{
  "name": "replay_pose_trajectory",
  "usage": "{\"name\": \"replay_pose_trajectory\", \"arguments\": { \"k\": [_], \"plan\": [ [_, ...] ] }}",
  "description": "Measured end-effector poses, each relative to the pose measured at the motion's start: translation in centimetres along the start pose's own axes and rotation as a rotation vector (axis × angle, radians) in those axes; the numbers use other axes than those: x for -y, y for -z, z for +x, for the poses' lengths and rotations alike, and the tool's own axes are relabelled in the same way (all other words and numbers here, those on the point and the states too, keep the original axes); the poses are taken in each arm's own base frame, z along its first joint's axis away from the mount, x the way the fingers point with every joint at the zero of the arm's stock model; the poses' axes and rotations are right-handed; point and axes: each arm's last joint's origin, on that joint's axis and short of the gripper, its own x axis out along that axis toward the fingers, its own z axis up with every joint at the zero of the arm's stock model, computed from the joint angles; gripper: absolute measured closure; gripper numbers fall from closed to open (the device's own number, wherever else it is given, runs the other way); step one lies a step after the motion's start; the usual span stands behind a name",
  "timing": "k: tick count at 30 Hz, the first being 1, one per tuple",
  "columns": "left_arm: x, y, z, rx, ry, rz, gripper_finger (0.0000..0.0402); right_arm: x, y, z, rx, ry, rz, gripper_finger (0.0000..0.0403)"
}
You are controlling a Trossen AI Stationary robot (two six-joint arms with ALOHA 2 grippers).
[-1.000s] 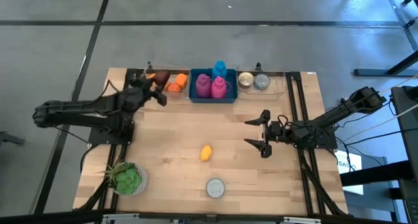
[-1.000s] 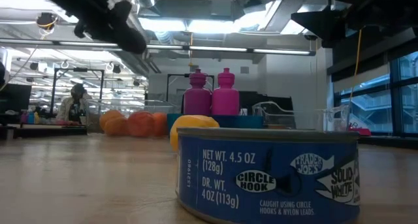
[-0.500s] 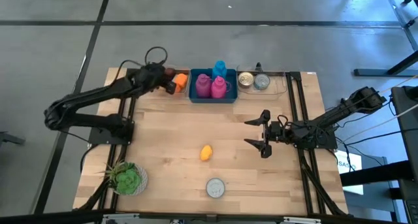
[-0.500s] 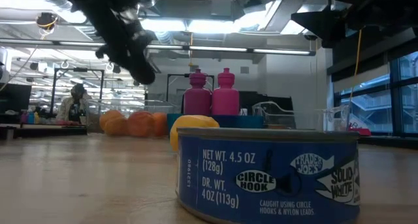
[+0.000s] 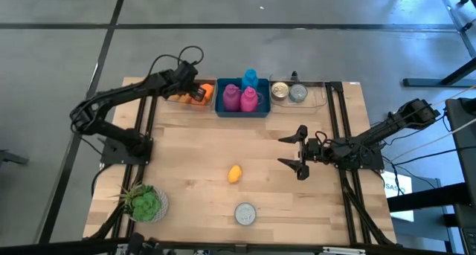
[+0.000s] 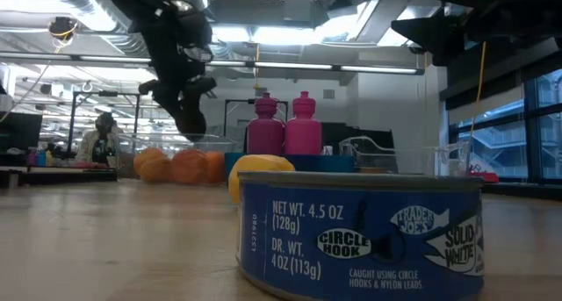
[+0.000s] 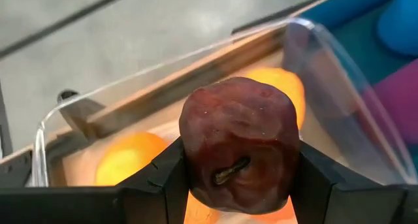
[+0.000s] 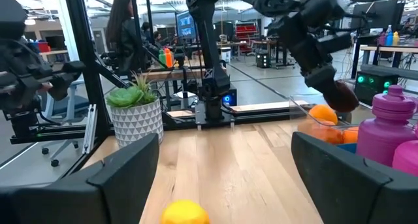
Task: Pick & Place Food Item
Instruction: Put the apple into the left transparent bin
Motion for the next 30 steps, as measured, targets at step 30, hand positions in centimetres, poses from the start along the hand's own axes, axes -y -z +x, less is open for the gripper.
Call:
{"name": "replay_pose_trajectory", "arguments": {
  "k": [30],
  "plan": [
    [-2.1, -0.6, 6.3, -0.259, -0.121, -0.094, 0.0222, 0.0, 0.1, 0.0, -0.012, 0.004, -0.003, 0.0058]
  ]
}}
